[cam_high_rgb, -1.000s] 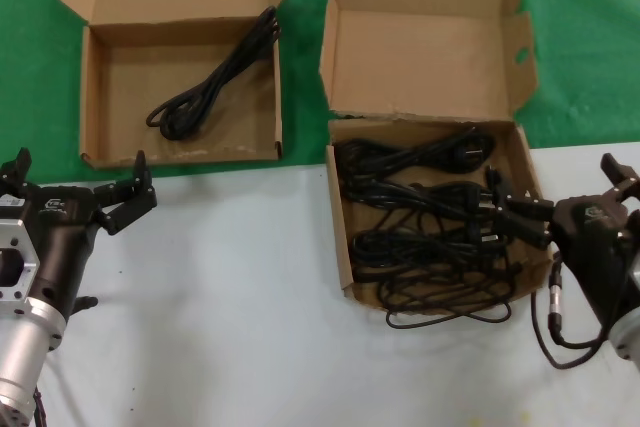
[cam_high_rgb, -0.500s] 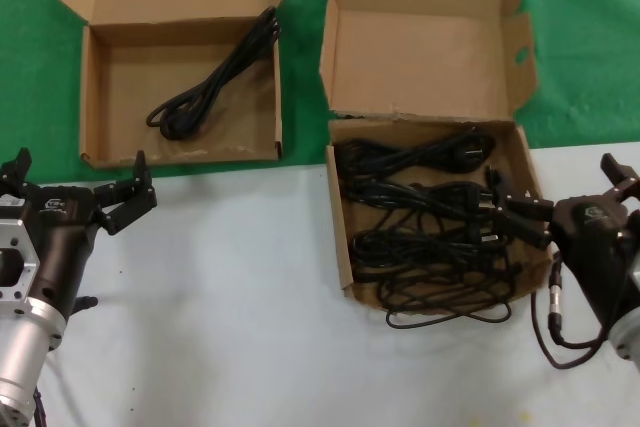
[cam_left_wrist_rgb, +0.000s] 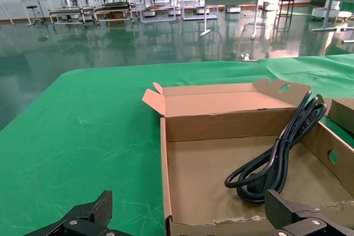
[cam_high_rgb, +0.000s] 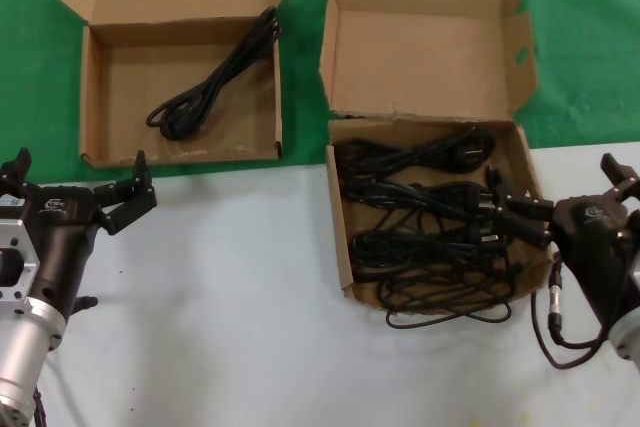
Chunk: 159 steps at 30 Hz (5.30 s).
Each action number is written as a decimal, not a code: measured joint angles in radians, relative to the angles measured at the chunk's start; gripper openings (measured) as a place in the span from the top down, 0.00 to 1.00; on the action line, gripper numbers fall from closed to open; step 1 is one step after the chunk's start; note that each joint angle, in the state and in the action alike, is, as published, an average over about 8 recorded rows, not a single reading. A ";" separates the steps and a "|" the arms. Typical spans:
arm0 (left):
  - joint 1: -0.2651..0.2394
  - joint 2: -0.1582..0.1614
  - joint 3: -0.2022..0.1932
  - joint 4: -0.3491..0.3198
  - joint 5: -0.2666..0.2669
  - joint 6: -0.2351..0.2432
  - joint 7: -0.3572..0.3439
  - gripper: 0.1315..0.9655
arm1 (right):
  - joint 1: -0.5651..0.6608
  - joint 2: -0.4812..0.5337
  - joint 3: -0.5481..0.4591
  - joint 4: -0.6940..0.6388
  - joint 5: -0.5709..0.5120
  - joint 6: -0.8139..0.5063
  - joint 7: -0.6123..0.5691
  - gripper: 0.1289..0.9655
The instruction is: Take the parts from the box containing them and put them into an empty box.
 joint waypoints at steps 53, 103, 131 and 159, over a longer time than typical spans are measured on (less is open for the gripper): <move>0.000 0.000 0.000 0.000 0.000 0.000 0.000 0.00 | 0.000 0.000 0.000 0.000 0.000 0.000 0.000 0.00; 0.000 0.000 0.000 0.000 0.000 0.000 0.000 0.00 | 0.000 0.000 0.000 0.000 0.000 0.000 0.000 0.00; 0.000 0.000 0.000 0.000 0.000 0.000 0.000 0.00 | 0.000 0.000 0.000 0.000 0.000 0.000 0.000 0.00; 0.000 0.000 0.000 0.000 0.000 0.000 0.000 0.00 | 0.000 0.000 0.000 0.000 0.000 0.000 0.000 0.00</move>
